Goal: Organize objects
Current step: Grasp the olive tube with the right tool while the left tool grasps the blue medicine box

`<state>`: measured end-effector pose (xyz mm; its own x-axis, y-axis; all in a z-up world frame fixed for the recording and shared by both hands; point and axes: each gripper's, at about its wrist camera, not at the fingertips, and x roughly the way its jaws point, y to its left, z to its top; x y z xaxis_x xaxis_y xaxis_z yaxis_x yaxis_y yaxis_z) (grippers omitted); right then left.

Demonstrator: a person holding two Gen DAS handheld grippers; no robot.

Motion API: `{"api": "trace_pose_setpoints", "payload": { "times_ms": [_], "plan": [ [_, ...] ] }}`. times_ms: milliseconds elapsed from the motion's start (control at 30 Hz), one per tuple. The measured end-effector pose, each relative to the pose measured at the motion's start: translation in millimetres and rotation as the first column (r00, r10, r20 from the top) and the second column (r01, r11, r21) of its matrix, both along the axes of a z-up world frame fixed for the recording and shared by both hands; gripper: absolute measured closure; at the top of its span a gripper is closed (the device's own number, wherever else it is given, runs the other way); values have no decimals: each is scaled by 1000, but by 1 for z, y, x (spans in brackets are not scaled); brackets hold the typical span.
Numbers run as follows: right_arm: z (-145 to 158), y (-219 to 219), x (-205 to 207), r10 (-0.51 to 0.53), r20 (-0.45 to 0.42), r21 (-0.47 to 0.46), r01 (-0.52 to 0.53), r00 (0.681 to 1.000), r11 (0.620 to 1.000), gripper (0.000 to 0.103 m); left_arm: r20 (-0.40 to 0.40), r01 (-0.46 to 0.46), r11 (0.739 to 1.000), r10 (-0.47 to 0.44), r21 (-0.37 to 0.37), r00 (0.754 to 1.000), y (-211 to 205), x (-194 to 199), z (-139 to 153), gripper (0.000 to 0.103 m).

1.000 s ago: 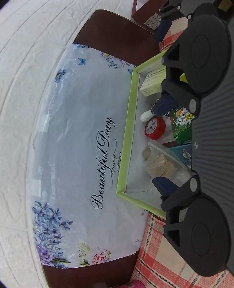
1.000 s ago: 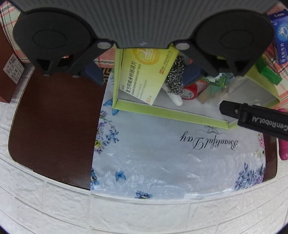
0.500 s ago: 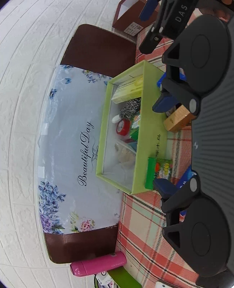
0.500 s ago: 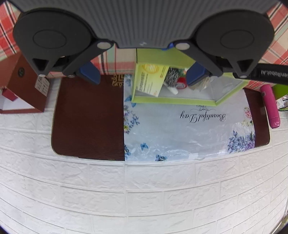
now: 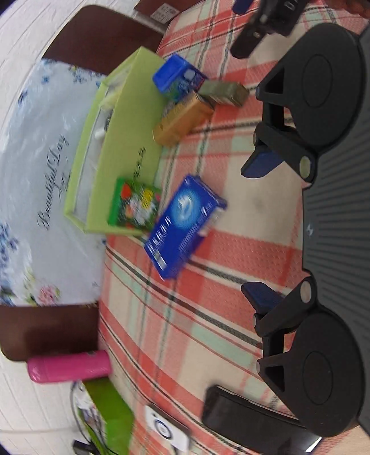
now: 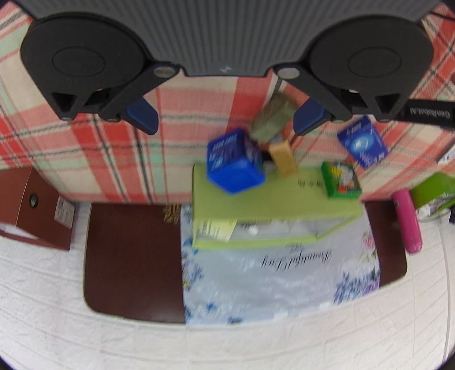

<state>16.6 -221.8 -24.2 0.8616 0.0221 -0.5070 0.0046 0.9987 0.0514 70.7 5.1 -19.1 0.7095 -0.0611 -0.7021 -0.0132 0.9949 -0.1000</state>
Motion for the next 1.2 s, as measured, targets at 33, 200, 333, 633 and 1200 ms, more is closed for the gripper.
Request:
{"api": "trace_pose_setpoints", "payload": {
  "times_ms": [33, 200, 333, 633, 1200],
  "plan": [
    [-5, 5, 1, 11, -13, -8, -12, 1000, 1000, 0, -4, -14, 1000, 14, -10, 1000, 4, 0, -1, 20],
    [-18, 31, 22, 62, -40, -11, -63, 997, 998, 2, -33, -70, 992, 66, -106, 997, 15, 7, 0, 20],
    [-25, 43, 46, 50, -61, -6, -50, 997, 999, 23, -24, -81, 987, 78, -136, 997, 9, 20, 4, 20],
    [-28, 15, 26, 70, -111, 31, -67, 991, 997, 80, -55, -226, 960, 219, -168, 974, -4, 79, 2, 20],
    [-25, 20, -16, 248, -138, 19, -247, 959, 969, 64, 11, 155, 984, -157, 89, 988, 8, 0, -11, 26]
  ]
}}
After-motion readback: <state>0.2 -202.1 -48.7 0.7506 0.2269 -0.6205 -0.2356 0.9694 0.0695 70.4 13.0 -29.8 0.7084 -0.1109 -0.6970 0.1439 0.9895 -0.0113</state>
